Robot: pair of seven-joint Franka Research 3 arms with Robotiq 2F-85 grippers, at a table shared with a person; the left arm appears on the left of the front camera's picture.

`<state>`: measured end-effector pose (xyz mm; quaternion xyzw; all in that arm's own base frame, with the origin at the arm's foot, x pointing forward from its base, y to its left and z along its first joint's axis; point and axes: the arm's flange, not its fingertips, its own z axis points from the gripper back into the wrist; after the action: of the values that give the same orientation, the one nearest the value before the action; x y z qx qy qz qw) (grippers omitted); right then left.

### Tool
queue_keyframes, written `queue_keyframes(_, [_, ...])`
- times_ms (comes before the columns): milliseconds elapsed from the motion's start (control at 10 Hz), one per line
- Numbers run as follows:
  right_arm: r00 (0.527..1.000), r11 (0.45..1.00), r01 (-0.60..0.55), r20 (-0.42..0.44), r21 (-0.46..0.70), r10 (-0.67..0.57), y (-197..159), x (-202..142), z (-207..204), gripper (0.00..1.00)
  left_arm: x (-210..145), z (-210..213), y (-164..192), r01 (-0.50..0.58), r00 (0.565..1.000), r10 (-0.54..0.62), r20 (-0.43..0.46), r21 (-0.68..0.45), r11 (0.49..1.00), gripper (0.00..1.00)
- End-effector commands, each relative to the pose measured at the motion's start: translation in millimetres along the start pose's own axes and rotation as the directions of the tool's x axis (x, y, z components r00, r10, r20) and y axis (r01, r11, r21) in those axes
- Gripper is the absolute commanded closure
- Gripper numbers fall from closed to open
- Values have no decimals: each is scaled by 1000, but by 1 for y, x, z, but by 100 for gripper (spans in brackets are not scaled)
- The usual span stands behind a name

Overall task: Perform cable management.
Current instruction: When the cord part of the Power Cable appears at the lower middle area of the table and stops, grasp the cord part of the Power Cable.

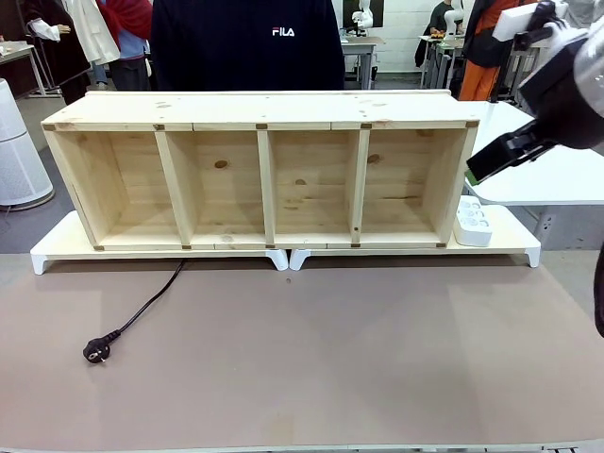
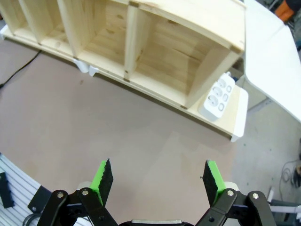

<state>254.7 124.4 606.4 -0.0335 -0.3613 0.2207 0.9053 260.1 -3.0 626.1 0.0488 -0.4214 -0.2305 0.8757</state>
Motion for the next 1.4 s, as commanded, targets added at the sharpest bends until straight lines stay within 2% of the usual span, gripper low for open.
queue_keyframes(0, [998,998,-42,-52,55,45,23,23,-2,0,0,1,0,0,1000,0,2,2,1000,0])
queue_keyframes(500, [983,978,-150,-88,148,164,109,76,-16,0,0,1,0,0,1000,0,2,2,1000,0])
queue_keyframes(800, [977,974,-186,-80,131,197,168,101,-48,0,0,1,0,0,1000,0,2,2,1000,0])
queue_keyframes(1300, [967,974,-201,-141,101,214,230,114,-120,0,0,1,0,0,1000,0,2,2,1000,0])
